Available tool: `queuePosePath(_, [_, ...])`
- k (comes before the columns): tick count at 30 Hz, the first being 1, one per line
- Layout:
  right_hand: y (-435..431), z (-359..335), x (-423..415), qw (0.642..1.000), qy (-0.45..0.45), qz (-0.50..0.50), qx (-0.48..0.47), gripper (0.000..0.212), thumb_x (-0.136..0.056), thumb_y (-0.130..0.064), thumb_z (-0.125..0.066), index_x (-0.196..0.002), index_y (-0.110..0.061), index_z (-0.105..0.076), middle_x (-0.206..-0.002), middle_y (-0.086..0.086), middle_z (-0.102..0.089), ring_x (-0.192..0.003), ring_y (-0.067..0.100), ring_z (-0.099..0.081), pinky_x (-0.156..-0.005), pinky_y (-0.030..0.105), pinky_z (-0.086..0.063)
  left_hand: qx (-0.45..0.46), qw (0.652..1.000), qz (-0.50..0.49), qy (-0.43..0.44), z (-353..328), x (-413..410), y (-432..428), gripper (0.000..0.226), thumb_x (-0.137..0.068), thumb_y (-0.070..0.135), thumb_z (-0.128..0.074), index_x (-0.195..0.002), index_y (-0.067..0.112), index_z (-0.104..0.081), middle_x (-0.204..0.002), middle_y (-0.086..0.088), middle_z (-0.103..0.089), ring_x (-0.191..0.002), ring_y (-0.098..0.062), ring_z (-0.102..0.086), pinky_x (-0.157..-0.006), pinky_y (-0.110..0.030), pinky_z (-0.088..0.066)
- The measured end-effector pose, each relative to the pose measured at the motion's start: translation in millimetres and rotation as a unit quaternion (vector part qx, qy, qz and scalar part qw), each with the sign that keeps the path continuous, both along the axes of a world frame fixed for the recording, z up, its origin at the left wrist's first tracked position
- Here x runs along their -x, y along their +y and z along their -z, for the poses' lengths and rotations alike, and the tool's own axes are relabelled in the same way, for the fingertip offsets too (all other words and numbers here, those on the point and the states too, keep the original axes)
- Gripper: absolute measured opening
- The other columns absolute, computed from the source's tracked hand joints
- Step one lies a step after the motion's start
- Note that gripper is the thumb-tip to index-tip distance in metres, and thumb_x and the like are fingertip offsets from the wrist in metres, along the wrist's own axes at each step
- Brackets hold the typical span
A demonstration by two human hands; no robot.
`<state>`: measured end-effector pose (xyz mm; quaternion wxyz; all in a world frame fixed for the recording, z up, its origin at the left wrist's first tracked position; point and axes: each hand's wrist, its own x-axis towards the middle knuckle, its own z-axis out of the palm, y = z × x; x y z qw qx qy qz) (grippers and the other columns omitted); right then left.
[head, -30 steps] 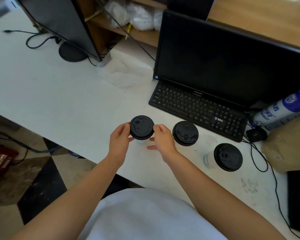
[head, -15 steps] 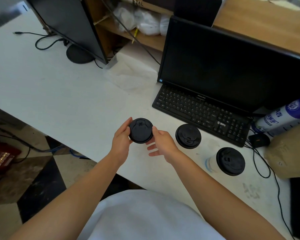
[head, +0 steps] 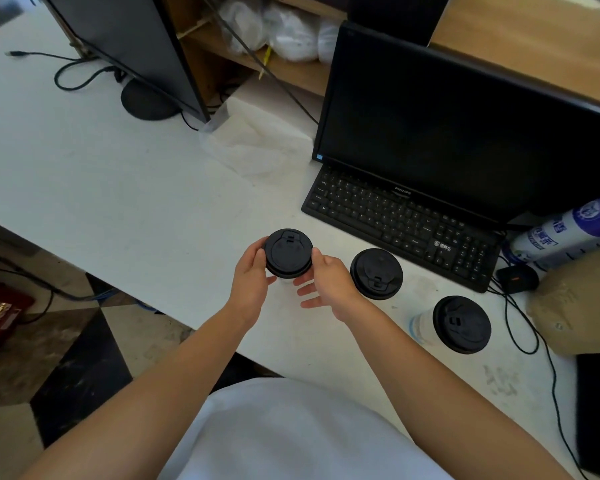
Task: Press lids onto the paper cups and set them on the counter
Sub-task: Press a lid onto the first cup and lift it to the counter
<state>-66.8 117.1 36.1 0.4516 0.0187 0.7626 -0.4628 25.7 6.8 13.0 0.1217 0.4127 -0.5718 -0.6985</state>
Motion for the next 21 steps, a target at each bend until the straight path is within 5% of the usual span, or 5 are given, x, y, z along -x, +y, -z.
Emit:
queuePosePath(11, [-1.7, 3.9, -5.4, 1.000, 0.005, -0.025, 0.000, 0.059, -0.108, -0.049, -0.019, -0.121, -0.012, -0.063, -0.103, 0.012, -0.072, -0.084, 0.027, -0.068, -0.069, 0.042, -0.064, 0.162, 0.984, 0.077, -0.025, 4.2, 0.7, -13.7, 0.037, -0.106, 0.020, -0.031, -0.138, 0.017, -0.050, -0.129, 0.001, -0.058, -0.125, -0.020, -0.055, -0.104, -0.048, -0.050])
queuePosePath(15, [0.0, 1.9, -8.7, 0.999, -0.024, 0.022, 0.016, 0.050, -0.108, -0.050, -0.028, -0.120, -0.013, -0.060, -0.109, 0.011, -0.070, -0.086, 0.029, -0.068, -0.071, 0.045, -0.064, 0.112, 0.992, 0.054, -0.024, 0.3, 2.9, -19.2, 0.036, -0.108, 0.016, -0.031, -0.133, 0.016, -0.056, -0.127, 0.000, -0.061, -0.120, -0.020, -0.058, -0.095, -0.046, -0.056])
queuePosePath(19, [2.7, 3.9, -14.7, 0.996, -0.013, 0.088, 0.021, 0.028, -0.107, -0.030, -0.032, -0.126, -0.020, -0.050, -0.125, 0.006, -0.061, -0.101, 0.032, -0.068, -0.082, 0.051, -0.062, 0.078, 0.996, 0.023, -0.023, 4.1, -3.4, -25.9, 0.033, -0.108, 0.023, -0.035, -0.132, 0.020, -0.058, -0.132, 0.002, -0.062, -0.119, -0.020, -0.060, -0.088, -0.039, -0.055])
queuePosePath(21, [3.6, 7.5, -17.4, 0.995, -0.008, 0.095, 0.023, 0.038, -0.103, -0.015, -0.037, -0.138, -0.029, -0.043, -0.134, 0.001, -0.053, -0.108, 0.030, -0.065, -0.084, 0.046, -0.063, 0.074, 0.997, 0.013, -0.018, 6.8, -7.8, -30.5, 0.031, -0.108, 0.022, -0.038, -0.131, 0.022, -0.058, -0.133, 0.004, -0.062, -0.117, -0.021, -0.061, -0.089, -0.039, -0.055])
